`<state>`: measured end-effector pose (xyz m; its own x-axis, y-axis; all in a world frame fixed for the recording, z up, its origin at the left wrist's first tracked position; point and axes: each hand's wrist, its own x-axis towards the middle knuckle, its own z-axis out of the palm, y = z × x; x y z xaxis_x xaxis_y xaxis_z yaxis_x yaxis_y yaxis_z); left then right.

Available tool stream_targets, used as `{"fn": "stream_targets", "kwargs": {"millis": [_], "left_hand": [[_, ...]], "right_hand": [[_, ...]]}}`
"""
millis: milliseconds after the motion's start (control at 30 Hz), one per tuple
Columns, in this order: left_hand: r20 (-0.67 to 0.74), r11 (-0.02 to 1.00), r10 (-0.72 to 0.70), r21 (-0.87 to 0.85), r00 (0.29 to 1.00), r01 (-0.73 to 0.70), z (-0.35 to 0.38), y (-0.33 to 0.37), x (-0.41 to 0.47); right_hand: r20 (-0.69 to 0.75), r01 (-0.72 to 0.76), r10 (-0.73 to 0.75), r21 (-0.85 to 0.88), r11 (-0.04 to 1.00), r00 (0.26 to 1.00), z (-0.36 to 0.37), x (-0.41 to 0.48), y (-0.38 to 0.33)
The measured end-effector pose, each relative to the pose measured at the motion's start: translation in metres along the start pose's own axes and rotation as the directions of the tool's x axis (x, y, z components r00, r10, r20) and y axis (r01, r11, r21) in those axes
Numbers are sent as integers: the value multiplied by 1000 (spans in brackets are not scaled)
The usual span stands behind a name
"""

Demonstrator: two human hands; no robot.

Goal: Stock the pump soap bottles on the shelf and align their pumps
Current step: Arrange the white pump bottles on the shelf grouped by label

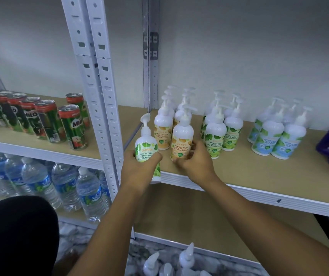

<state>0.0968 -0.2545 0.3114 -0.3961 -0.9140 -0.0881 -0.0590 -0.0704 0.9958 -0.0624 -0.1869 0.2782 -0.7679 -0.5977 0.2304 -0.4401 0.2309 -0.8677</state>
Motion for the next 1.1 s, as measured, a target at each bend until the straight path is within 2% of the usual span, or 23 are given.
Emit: {"fn": "stream_targets", "kwargs": {"millis": [300, 1100], "left_hand": [[-5, 1000, -9, 24, 1000, 9, 2, -1, 2], [33, 991, 3, 133, 999, -8, 3, -1, -5]], "right_hand": [[-31, -48, 45, -114, 992, 999, 8, 22, -6], [13, -76, 78, -135, 988, 997, 3, 26, -13]]}}
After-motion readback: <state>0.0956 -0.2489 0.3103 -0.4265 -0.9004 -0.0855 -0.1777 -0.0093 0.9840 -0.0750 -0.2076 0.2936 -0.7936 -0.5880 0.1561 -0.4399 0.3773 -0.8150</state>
